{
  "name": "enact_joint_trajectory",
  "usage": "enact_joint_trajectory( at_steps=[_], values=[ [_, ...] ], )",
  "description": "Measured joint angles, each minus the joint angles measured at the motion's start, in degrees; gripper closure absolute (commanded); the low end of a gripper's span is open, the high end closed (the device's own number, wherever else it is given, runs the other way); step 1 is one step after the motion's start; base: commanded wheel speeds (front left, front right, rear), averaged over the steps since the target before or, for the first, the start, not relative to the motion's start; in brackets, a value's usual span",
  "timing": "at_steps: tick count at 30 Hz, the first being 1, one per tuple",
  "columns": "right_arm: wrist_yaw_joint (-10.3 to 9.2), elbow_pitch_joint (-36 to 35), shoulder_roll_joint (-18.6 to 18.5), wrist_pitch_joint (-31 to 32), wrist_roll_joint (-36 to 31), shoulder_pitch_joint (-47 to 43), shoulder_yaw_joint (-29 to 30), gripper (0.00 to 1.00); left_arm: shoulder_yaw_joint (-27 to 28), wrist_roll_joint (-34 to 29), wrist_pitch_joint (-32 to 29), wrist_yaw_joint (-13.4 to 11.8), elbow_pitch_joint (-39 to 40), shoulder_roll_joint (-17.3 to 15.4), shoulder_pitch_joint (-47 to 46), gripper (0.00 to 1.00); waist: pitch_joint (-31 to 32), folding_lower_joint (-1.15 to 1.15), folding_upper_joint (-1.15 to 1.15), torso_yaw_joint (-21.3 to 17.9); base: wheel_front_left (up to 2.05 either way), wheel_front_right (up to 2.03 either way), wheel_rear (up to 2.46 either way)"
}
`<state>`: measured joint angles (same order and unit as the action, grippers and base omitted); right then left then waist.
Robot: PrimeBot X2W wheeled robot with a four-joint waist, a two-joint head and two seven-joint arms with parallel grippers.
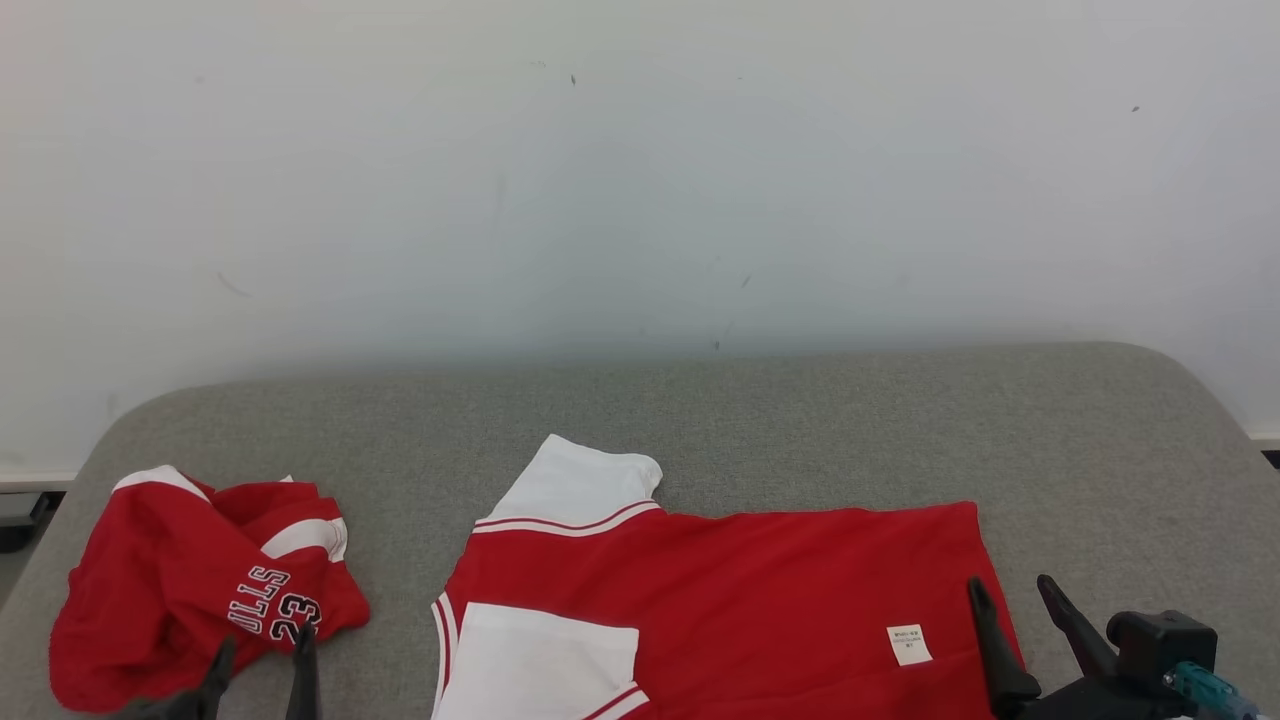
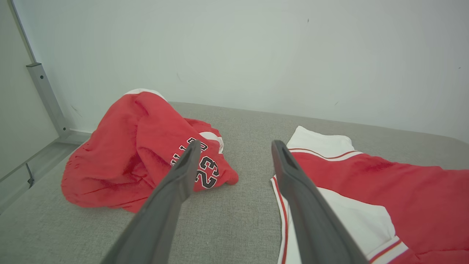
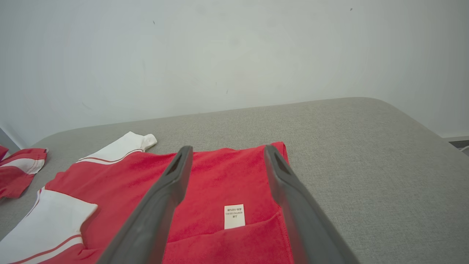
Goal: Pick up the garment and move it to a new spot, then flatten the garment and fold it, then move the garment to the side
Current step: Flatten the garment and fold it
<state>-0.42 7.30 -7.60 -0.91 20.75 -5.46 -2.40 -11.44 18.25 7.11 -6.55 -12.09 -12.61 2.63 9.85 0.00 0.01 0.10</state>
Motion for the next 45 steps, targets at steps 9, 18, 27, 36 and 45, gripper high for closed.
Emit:
enact_joint_trajectory(
  at_steps=[9, 18, 27, 36, 45],
  values=[
    [0.16, 0.03, -0.1, -2.18, -0.76, -0.26, 0.42, 0.0, 0.21, 0.01, -0.03, -0.05, 1.87, 0.69, 0.93, 0.0, -0.34, 0.0, 0.0, -0.12, 0.0, 0.0, 0.0],
    [-0.08, 0.85, -0.31, -2.98, -0.79, -0.25, 0.67, 0.0, -0.37, -0.16, -0.86, -0.09, 3.19, 1.27, 0.9, 0.0, -1.12, 0.0, 0.0, -0.05, 0.0, 0.0, 0.0],
    [-1.18, 3.63, -0.87, 1.77, -1.45, 3.82, 0.19, 0.0, -3.04, -0.41, -8.38, 1.41, 0.05, 0.88, -5.25, 0.0, -3.43, 0.0, 0.0, -0.34, 0.0, 0.0, 0.0],
    [0.22, 10.83, -2.78, 15.68, -2.2, 19.63, -4.31, 0.0, -6.13, -0.03, -20.35, 3.63, -9.89, 4.16, -27.77, 0.0, -8.6, 0.01, 0.0, -0.95, 0.0, 0.0, 0.0],
    [-1.43, 16.08, -2.48, 26.31, -1.97, 29.7, -4.74, 0.0, -7.4, -0.18, -31.53, 3.2, -21.28, 7.11, -40.08, 0.0, -15.45, 0.01, 0.0, -2.78, 0.0, 0.0, 0.0]
  ],
)
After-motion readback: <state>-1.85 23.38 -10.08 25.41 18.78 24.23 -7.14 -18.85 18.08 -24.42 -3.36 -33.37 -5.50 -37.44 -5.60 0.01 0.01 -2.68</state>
